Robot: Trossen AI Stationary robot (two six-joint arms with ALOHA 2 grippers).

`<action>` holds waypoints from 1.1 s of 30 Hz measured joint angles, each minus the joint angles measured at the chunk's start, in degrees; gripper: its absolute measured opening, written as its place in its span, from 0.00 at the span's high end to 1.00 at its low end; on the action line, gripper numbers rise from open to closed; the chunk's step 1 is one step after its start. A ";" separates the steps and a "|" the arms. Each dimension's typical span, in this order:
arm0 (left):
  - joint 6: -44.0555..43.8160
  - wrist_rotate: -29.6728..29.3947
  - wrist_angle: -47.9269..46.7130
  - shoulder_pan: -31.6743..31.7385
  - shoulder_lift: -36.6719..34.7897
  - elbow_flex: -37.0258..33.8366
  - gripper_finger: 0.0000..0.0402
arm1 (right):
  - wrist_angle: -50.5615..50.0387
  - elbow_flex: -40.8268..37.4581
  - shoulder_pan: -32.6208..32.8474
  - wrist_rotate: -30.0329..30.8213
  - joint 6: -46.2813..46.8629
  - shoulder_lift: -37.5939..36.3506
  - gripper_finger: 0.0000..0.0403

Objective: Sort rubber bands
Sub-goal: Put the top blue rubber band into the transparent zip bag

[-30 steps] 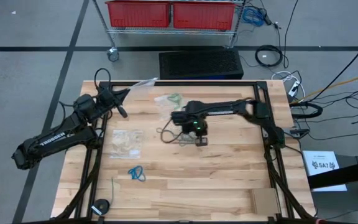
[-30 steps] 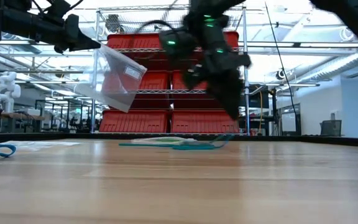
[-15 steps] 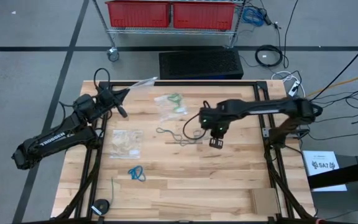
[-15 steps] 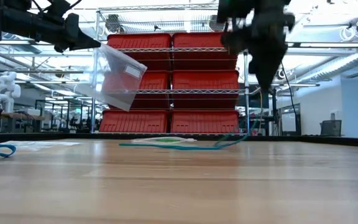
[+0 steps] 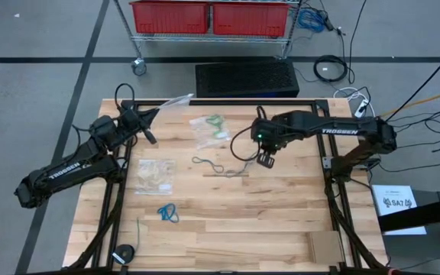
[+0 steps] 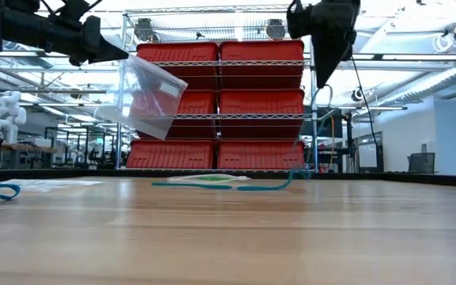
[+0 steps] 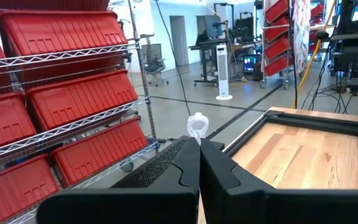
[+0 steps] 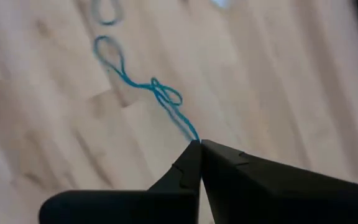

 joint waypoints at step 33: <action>0.08 1.29 -0.02 0.00 0.02 0.00 1.00 | 36.37 -8.79 0.98 -31.73 -2.03 17.39 1.00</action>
